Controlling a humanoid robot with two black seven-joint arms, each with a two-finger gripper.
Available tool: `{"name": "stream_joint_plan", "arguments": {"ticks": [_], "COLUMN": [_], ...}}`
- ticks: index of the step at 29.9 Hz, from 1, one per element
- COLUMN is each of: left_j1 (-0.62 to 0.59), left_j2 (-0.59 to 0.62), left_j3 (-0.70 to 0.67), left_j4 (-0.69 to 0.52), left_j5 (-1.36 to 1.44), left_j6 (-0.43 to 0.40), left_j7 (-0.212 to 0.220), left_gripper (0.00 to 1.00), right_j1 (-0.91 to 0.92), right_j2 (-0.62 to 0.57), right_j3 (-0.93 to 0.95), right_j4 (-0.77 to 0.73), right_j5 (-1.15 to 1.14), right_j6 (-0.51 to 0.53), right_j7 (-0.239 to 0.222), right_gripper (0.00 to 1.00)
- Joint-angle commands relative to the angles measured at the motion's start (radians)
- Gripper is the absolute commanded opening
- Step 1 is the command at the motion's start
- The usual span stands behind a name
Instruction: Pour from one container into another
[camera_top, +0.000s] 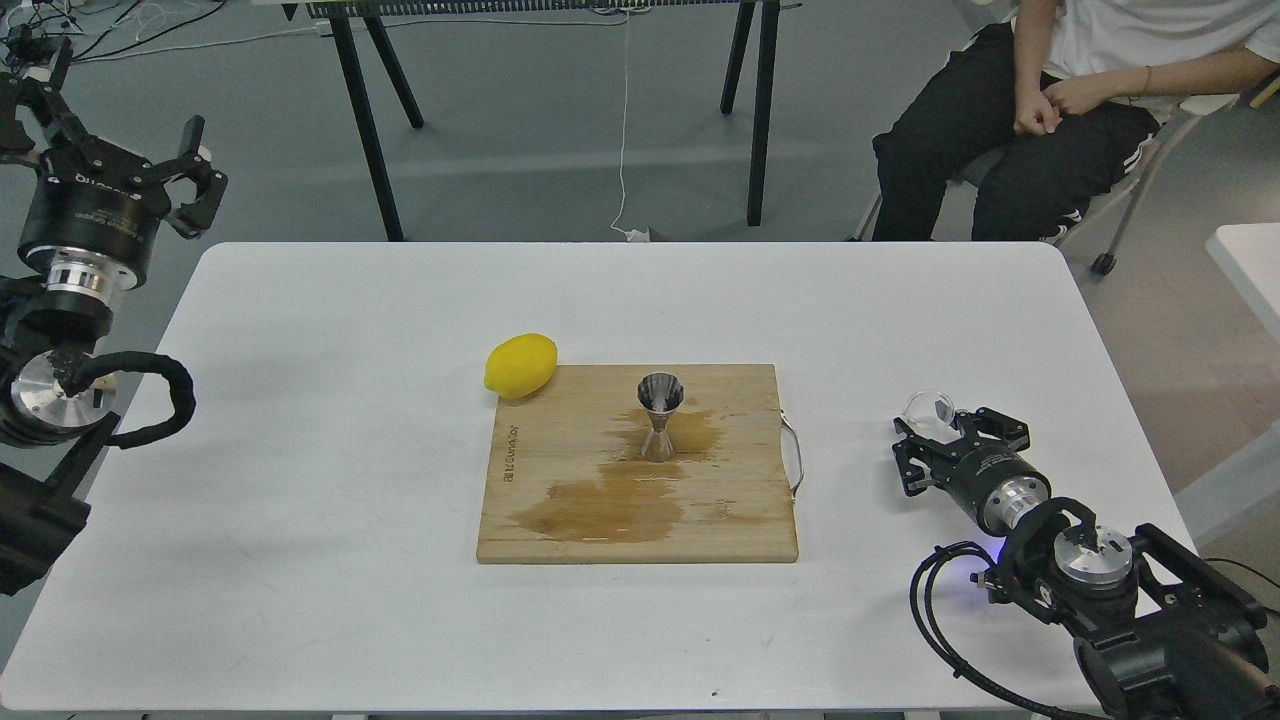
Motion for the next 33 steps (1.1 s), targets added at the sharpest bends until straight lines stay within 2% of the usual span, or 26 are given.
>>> {"name": "stream_joint_plan", "arguments": {"ticks": [1,2,5,9,10,12,15,23,25,29,33], "left_j1": [-0.001,-0.001,-0.001,-0.001,-0.001,-0.001,-0.001,-0.001,-0.001,-0.001,-0.001], "left_j2": [0.0,0.0,0.002,0.003,0.005,0.005,0.005,0.006,0.006,0.006,0.008], "left_j3": [0.0,0.0,0.0,0.0,0.0,0.0,0.0,0.0,0.0,0.0,0.0], "left_j4": [0.0,0.0,0.0,0.0,0.0,0.0,0.0,-0.004,-0.005,-0.005,-0.005], "left_j5": [0.0,0.0,0.0,0.0,0.0,0.0,0.0,0.0,0.0,0.0,0.0], "left_j6": [0.001,0.001,0.001,-0.001,-0.001,0.001,0.001,0.001,-0.001,0.001,-0.001], "left_j7": [0.0,0.0,0.0,0.0,0.0,0.0,0.0,0.0,0.0,0.0,0.0], "left_gripper": [1.0,1.0,1.0,1.0,1.0,1.0,1.0,1.0,1.0,1.0,1.0], "right_j1": [-0.002,-0.002,-0.002,-0.003,-0.003,-0.003,-0.002,-0.003,-0.003,-0.002,0.015], "right_j2": [-0.001,-0.001,0.0,0.0,0.0,0.002,0.013,0.016,0.016,0.016,0.014], "right_j3": [0.0,0.0,0.003,0.01,0.011,0.011,0.019,0.031,0.034,0.046,0.04], "right_j4": [0.0,0.0,0.0,-0.002,-0.002,-0.003,-0.022,-0.037,-0.036,-0.025,-0.023], "right_j5": [0.0,0.0,0.003,0.005,0.005,0.007,0.005,0.007,0.007,0.005,0.002], "right_j6": [0.004,0.004,0.007,0.007,0.007,0.003,0.001,0.006,0.007,0.032,0.16], "right_j7": [0.0,0.0,0.0,-0.001,0.0,0.0,0.0,0.0,0.002,0.002,0.003], "right_gripper": [0.69,0.67,0.48,0.47,0.48,0.59,0.7,0.87,0.97,0.98,0.98]}}
